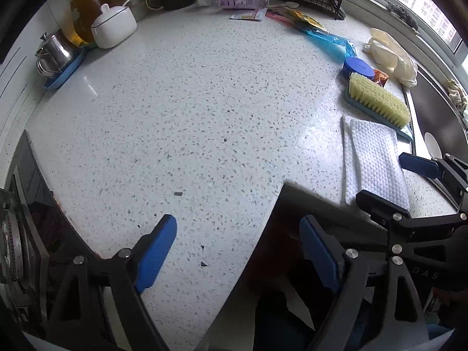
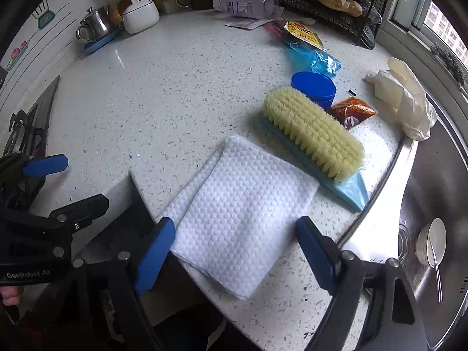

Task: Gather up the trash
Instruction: 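Grasp the white cloth with the right tool and lift it, then grasp the yellow scrub brush with the left tool while the right holds the cloth, then carry the brush and cloth down into the cabinet above the red bucket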

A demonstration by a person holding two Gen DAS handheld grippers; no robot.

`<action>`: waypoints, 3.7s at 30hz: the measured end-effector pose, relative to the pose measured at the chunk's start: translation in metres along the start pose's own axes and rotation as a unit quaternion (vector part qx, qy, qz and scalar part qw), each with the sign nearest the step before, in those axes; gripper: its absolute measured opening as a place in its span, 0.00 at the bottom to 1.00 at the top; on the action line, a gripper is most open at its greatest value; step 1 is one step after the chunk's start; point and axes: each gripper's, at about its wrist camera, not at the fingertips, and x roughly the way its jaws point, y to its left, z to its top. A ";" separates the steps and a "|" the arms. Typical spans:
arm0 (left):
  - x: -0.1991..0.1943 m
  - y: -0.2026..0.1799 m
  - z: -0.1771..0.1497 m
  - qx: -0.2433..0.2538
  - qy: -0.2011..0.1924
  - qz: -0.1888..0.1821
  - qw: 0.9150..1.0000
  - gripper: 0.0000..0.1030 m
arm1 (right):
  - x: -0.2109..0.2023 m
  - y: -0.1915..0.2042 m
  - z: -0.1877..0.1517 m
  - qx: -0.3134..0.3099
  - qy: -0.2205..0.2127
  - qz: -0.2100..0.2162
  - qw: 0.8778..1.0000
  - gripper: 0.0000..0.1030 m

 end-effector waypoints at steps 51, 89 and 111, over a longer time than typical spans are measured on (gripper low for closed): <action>0.053 -0.140 0.127 -0.187 0.048 -0.023 0.981 0.82 | -0.020 -0.175 0.046 -0.049 -0.044 0.033 0.997 0.07; -0.075 -0.075 -0.028 -0.168 -0.087 -0.009 0.982 0.33 | -0.092 -0.050 -0.015 -0.100 -0.071 0.090 0.988 0.07; -0.077 -0.049 -0.213 -0.234 -0.030 -0.020 0.971 0.33 | -0.074 0.046 -0.140 -0.160 0.006 0.133 0.978 0.07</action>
